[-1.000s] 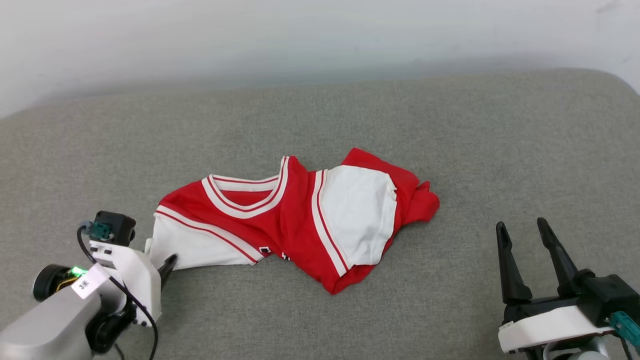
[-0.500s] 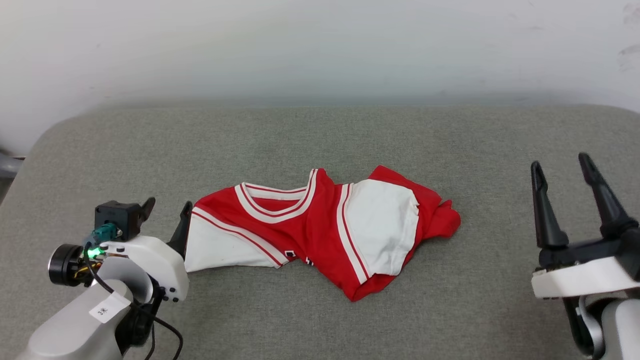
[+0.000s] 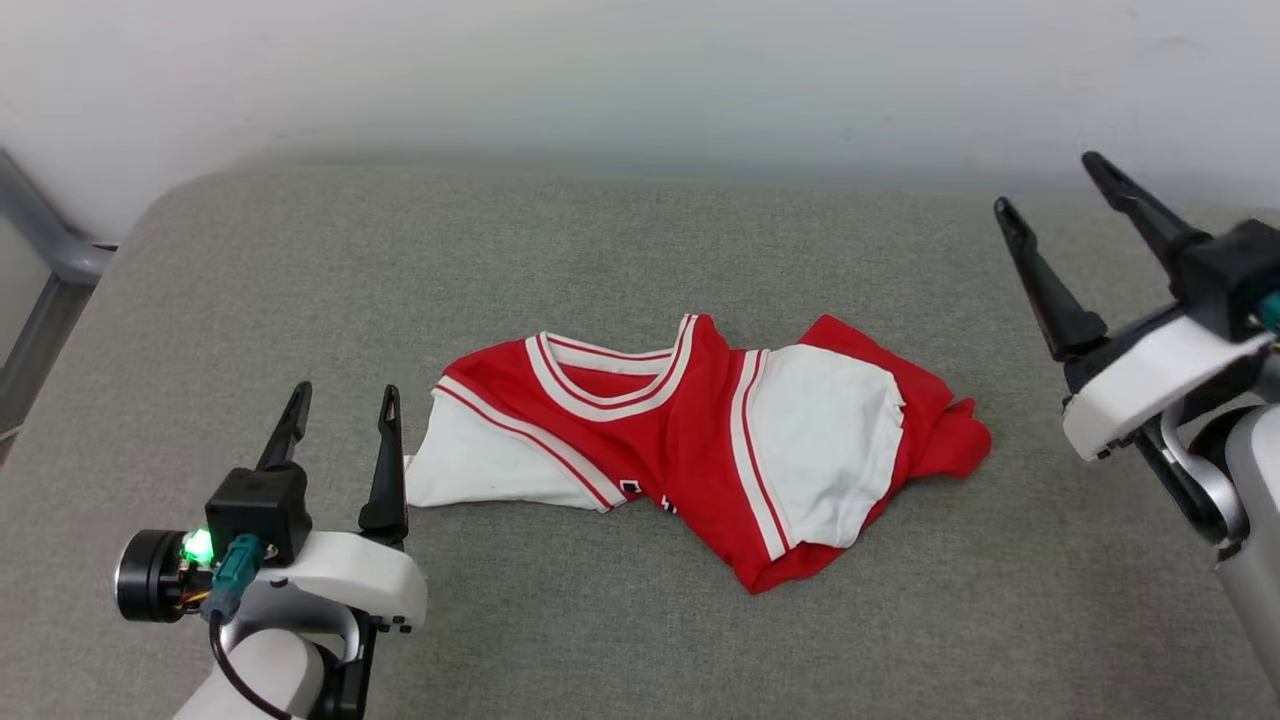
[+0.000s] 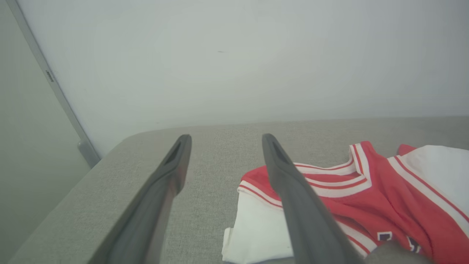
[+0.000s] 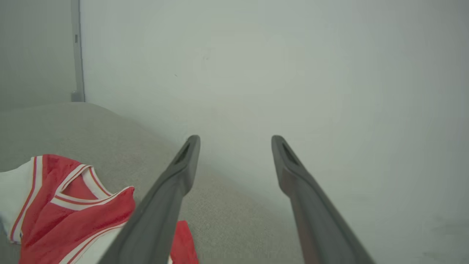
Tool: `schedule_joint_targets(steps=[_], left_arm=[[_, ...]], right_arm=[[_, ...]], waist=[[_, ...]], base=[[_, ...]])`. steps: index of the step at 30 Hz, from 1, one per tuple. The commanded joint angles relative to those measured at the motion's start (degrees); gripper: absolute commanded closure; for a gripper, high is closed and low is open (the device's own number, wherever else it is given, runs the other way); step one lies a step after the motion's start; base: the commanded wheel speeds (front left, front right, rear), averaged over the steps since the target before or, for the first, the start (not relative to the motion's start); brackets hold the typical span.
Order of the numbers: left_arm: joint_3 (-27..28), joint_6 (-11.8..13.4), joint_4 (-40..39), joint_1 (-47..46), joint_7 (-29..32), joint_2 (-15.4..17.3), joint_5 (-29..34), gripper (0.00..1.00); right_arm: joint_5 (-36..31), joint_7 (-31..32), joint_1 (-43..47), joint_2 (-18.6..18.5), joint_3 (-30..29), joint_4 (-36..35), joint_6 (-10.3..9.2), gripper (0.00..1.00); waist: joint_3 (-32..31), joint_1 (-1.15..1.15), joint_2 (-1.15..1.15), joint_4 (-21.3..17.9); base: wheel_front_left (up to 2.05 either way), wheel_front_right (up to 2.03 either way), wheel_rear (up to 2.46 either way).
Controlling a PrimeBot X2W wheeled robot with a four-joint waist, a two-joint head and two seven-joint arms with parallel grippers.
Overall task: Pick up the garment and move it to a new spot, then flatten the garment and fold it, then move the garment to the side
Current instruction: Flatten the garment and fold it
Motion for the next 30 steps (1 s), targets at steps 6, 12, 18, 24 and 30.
schedule_joint_targets(steps=[6, 12, 18, 24, 30], left_arm=[[6.5, -1.8, -2.4, 4.6, -0.1, -5.9, 7.8, 0.00], [10.2, -4.7, -2.6, 6.1, -0.1, -10.3, 12.7, 0.00], [12.8, -7.9, -2.7, 5.5, -0.1, -14.3, 16.6, 0.00], [14.4, -10.3, -2.7, 4.3, -0.1, -17.5, 19.3, 0.00], [16.6, -12.9, -2.4, 3.7, -0.1, -20.7, 21.8, 0.00]], right_arm=[[15.4, 20.8, -7.9, -8.0, 15.8, 1.2, -0.05, 0.00], [25.1, 35.8, -13.3, -13.3, 26.0, 1.6, -0.05, 0.00], [29.1, 44.3, -18.3, -13.9, 31.7, 5.0, -0.05, 0.00], [30.6, 45.3, -21.2, -12.2, 34.9, 11.0, -0.05, 0.00], [32.5, 44.4, -19.8, -10.2, 39.8, 17.5, -0.04, 0.00]], waist=[[2.6, 0.00, 0.00, 2.7], [5.2, 0.00, 0.00, 4.6], [8.3, 0.00, 0.00, 6.6], [10.9, 0.00, 0.00, 8.2], [12.9, 0.00, 0.00, 9.5]], base=[[0.00, 0.00, 0.00], [0.00, 0.00, 0.00], [0.00, 0.00, 0.00], [0.00, 0.00, 0.00], [0.00, 0.00, 0.00]])
